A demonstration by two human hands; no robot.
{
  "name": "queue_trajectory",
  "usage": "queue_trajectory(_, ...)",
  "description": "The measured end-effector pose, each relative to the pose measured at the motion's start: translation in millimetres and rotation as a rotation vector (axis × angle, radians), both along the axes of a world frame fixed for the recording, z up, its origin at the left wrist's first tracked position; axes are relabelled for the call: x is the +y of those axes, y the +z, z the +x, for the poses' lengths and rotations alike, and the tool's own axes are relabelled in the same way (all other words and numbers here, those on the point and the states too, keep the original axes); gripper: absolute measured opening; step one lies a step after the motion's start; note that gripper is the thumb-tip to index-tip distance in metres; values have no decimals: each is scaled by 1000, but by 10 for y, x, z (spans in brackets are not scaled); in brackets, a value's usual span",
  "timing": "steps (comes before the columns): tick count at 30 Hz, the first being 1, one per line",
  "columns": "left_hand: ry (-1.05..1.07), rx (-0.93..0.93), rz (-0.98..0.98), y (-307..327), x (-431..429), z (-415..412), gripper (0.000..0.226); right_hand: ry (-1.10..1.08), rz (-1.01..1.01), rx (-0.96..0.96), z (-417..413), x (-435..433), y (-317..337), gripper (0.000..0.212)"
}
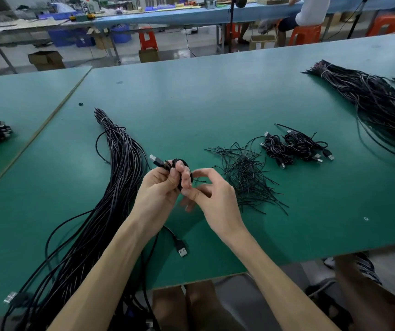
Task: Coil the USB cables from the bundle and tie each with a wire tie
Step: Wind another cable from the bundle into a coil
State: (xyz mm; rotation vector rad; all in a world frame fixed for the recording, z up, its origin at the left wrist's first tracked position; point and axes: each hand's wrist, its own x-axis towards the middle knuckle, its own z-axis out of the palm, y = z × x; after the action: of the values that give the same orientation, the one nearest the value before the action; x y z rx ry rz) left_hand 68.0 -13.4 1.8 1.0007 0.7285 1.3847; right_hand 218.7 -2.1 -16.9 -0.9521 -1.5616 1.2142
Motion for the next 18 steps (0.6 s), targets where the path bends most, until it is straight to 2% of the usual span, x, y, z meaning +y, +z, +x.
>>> queue_trajectory(4, -42, -28, 17, 14, 3, -41, 19, 44, 45, 0, -7, 9, -4, 41)
queue_trajectory(8, 6, -36, 32, 17, 16, -43, 32, 28, 52, 49, 6, 72, -30, 35)
queue_trajectory(10, 0, -26, 30, 27, 20, -33, 28, 59, 18, 108, 2, 82, -42, 37)
queue_trajectory(16, -56, 70, 37, 43, 6, -27, 26, 222, -70, 131, -3, 87, -45, 60)
queue_trajectory(18, -63, 111, 42, 44, 3, -32, 23, 223, -73, 135, 10, 95, -42, 54)
